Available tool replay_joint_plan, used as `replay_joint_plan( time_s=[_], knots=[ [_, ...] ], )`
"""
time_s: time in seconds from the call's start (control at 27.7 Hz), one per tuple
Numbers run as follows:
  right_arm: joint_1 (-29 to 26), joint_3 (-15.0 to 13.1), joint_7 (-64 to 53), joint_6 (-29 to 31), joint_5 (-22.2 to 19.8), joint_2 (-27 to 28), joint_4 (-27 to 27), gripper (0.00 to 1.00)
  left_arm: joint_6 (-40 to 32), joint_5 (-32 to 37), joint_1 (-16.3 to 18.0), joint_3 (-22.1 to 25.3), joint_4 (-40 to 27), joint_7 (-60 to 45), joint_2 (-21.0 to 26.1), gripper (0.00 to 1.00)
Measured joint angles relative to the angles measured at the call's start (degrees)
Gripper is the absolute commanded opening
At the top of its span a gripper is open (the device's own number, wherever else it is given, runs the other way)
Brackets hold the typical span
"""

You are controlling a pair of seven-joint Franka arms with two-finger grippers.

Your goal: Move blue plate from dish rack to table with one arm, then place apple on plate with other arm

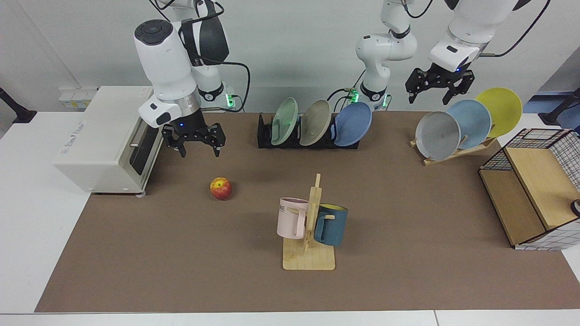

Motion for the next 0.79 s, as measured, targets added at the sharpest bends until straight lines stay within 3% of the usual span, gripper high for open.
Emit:
replay_joint_plan(
  time_s=[0.18,0.47,0.65,0.79],
  knots=[
    [0.06,0.0,0.04,5.82,0.0,4.91,-1.63,1.0,0.3,-0.02,-0.02,-0.34,-3.58,0.0,-1.52,1.0],
    [0.12,-0.03,1.86,16.29,0.0,8.27,-8.95,1.0,4.48,-0.32,-0.48,-2.41,-17.02,0.02,-6.69,1.0],
    [0.49,-0.01,3.98,18.95,0.0,8.28,-12.47,1.0,8.59,-1.18,-0.58,-4.27,-25.67,-0.13,-9.13,1.0],
    [0.67,0.0,4.5,19.7,0.0,8.48,-14.34,1.0,12.14,-5.69,-0.59,-4.53,-32.52,-0.11,-11.56,1.0]
  ],
)
